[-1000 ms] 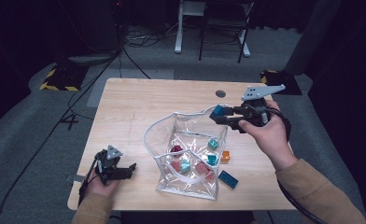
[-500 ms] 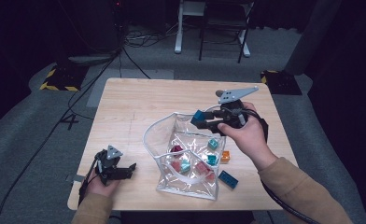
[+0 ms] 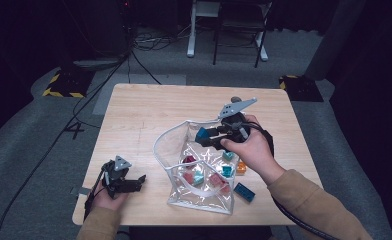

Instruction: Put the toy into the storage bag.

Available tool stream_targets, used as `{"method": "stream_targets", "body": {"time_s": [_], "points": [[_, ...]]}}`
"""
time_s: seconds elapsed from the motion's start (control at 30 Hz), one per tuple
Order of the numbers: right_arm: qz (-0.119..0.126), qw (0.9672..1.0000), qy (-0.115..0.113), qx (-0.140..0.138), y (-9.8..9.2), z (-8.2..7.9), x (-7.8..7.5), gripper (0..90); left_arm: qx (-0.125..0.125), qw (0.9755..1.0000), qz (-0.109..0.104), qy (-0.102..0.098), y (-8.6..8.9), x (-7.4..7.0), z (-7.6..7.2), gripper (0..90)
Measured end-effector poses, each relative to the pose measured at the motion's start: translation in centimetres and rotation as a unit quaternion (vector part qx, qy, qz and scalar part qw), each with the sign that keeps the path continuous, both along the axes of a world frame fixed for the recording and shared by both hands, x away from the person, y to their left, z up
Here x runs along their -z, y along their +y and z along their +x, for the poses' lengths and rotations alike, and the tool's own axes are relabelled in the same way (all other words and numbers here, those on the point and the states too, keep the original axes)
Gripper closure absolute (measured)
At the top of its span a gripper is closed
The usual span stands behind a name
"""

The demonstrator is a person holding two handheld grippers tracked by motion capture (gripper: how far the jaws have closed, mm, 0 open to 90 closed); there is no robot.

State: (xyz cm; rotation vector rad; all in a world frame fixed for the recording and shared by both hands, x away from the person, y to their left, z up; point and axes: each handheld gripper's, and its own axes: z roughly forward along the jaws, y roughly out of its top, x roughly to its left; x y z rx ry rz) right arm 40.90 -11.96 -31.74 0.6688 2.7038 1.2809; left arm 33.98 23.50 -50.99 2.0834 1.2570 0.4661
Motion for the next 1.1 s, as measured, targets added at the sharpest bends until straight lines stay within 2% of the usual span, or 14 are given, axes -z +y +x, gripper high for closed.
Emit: {"method": "stream_targets", "body": {"time_s": [0.1,0.17,0.3,0.63,1.1], "points": [[-0.009,0.9999,0.007,0.006,0.2,-0.1,0.4,40.7,0.0,1.0,0.0,0.001,0.0,0.0,0.0,12.1],[-0.007,0.9999,0.003,0.01,0.2,-0.2,0.5,34.8,0.0,1.0,0.0,0.0,0.0,0.0,0.0,12.1],[0.002,0.9999,-0.006,0.013,-0.2,-0.5,0.3,29.5,0.0,1.0,-0.001,0.001,0.0,0.0,0.0,12.1],[0.034,0.9984,-0.037,0.027,-3.5,-1.8,-2.0,29.3,0.0,1.0,-0.001,0.001,0.0,0.0,0.0,12.1],[0.04,0.9956,-0.054,0.065,-9.2,-3.5,-3.1,29.2,0.0,1.0,0.0,0.0,0.0,0.0,0.0,12.1]]}}
